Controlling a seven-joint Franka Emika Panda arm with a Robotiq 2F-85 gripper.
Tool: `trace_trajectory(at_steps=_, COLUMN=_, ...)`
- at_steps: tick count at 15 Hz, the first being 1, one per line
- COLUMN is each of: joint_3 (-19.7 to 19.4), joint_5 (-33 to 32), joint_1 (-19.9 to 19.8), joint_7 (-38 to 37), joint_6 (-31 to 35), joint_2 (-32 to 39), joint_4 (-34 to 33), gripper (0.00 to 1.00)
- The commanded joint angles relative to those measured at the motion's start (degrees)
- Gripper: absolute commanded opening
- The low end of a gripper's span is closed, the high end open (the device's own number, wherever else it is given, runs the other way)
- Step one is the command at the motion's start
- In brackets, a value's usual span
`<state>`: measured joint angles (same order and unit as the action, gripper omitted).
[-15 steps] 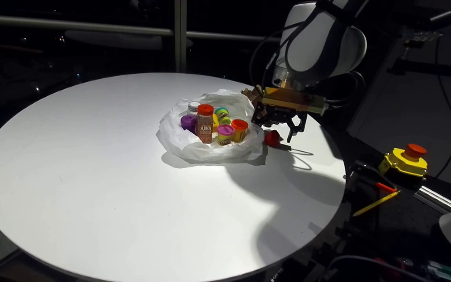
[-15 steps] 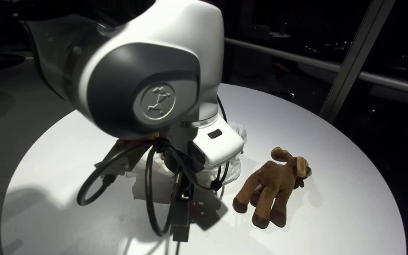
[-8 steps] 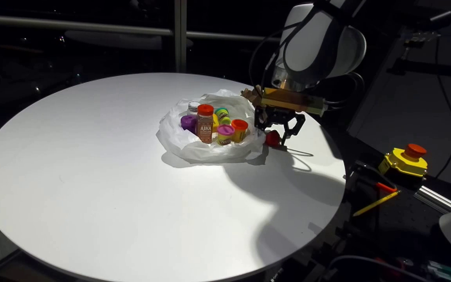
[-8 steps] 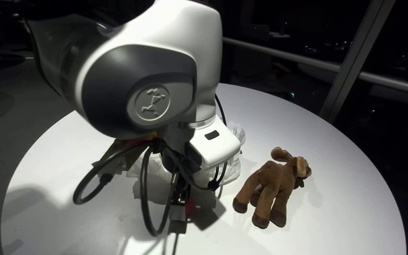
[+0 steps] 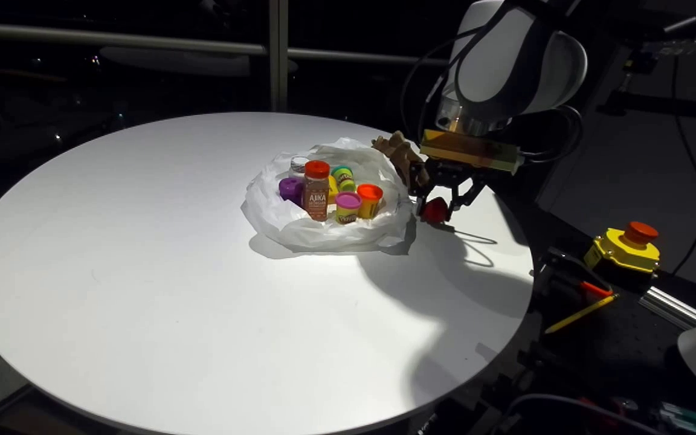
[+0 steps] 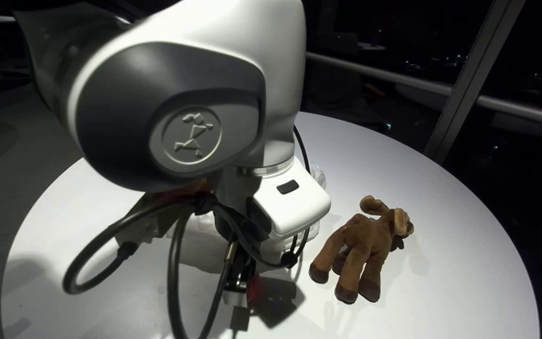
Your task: Pick up all the objects from the table and put them in the plastic bag.
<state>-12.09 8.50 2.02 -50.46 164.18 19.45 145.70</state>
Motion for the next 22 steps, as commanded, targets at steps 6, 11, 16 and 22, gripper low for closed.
trace_trajectory(at_steps=6, joint_3=-2.4, joint_5=-8.0, joint_1=2.5, joint_7=-2.4, joint_6=-2.8, joint_2=-9.8, joint_4=-0.2, gripper=0.26)
trace_trajectory(at_steps=11, joint_3=-0.3, joint_5=-12.7, joint_1=3.9, joint_7=-6.0, joint_6=-2.0, joint_2=-4.3, joint_4=-10.3, gripper=0.26)
trace_trajectory(at_steps=16, joint_3=0.4, joint_5=-11.0, joint_1=5.1, joint_7=-4.9, joint_6=-3.6, joint_2=3.6, joint_4=-19.4, gripper=0.26)
trace_trajectory(at_steps=22, joint_3=0.2, joint_5=-9.5, joint_1=3.5, joint_7=-1.7, joint_6=-4.8, joint_2=5.3, joint_4=-20.9, gripper=0.77)
